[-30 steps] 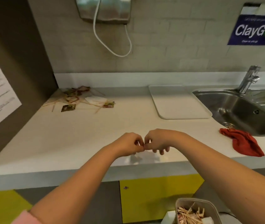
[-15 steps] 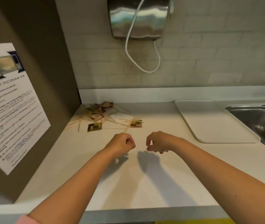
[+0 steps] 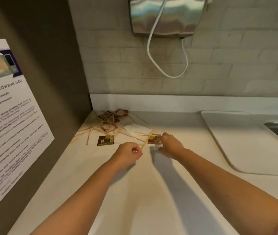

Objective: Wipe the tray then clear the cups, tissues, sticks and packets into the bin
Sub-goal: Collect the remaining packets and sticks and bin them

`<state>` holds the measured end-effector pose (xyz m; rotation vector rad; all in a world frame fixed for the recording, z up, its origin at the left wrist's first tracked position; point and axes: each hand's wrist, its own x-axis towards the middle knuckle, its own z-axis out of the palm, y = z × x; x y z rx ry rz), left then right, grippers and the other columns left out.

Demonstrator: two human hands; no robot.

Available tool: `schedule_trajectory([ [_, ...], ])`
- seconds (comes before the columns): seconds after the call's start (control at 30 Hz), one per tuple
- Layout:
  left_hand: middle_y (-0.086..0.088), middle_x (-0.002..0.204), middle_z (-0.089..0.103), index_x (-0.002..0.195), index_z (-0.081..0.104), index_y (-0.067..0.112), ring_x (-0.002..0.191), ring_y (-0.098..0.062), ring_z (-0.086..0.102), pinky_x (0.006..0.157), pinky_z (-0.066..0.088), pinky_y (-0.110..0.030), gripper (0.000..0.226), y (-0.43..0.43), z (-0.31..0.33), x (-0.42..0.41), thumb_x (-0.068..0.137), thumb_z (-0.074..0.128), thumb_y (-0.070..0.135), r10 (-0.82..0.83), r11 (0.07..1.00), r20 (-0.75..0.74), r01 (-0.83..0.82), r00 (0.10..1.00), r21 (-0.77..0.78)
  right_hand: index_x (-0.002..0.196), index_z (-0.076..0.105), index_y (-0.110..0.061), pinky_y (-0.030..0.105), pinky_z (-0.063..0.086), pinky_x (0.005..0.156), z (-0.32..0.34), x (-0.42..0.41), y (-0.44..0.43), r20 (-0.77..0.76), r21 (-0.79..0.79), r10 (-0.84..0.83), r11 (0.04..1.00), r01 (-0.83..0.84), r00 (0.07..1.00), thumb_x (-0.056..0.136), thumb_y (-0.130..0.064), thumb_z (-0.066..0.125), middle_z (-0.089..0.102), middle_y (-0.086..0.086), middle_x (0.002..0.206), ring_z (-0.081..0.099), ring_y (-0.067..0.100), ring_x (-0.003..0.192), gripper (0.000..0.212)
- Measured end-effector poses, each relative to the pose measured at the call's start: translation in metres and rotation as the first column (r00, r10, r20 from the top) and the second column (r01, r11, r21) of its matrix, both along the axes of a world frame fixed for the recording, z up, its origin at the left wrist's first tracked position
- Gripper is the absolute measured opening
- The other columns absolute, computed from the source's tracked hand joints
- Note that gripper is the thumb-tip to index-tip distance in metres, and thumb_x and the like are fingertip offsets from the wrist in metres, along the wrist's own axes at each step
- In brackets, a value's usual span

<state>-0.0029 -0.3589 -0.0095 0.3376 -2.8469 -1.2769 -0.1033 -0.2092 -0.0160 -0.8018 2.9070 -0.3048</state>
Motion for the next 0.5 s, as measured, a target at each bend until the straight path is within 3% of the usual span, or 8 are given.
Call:
schedule_trajectory([
  [0.17,0.001,0.069,0.054,0.071,0.060,0.022,0.062,-0.010,0.052,0.055,0.043,-0.016,0.022,-0.005,-0.002,-0.022,0.089,0.055,0.010,0.055,0.998,0.026,-0.055,0.998,0.014,0.127,0.050,-0.015,0.034,0.046,0.085,-0.018,-0.034,-0.013,-0.051,0.019,0.049,0.999,-0.048,0.998,0.093,-0.022,0.050,0.046,0.008,0.122,0.046,0.026,0.114,0.034],
  [0.3,0.000,0.073,0.057,0.066,0.059,0.027,0.063,-0.010,0.052,0.062,0.045,-0.019,0.028,-0.011,-0.003,-0.039,0.088,0.056,0.010,0.118,0.993,-0.012,-0.118,0.993,0.022,0.124,0.054,-0.017,0.033,0.046,0.084,-0.027,-0.051,-0.018,-0.088,0.162,0.182,0.973,-0.166,0.979,0.097,-0.026,0.045,0.050,0.006,0.122,0.050,0.026,0.113,0.030],
  [0.4,0.003,0.071,0.056,0.066,0.059,0.027,0.062,-0.006,0.051,0.058,0.042,-0.015,0.027,-0.010,-0.005,-0.050,0.087,0.057,0.010,0.119,0.993,-0.015,-0.119,0.993,0.019,0.125,0.052,-0.014,0.034,0.046,0.082,-0.024,-0.054,-0.019,-0.133,0.306,0.300,0.919,-0.249,0.945,0.096,-0.017,0.044,0.048,0.006,0.124,0.049,0.026,0.114,0.030],
  [0.5,0.006,0.075,0.060,0.071,0.061,0.025,0.072,-0.007,0.053,0.061,0.040,-0.011,0.021,-0.010,-0.007,-0.062,0.087,0.059,0.011,0.124,0.992,-0.036,-0.124,0.992,0.003,0.128,0.049,-0.013,0.034,0.045,0.085,-0.007,-0.054,-0.022,-0.072,0.396,0.388,0.857,-0.331,0.919,0.093,-0.009,0.044,0.048,0.007,0.127,0.048,0.026,0.116,0.036],
])
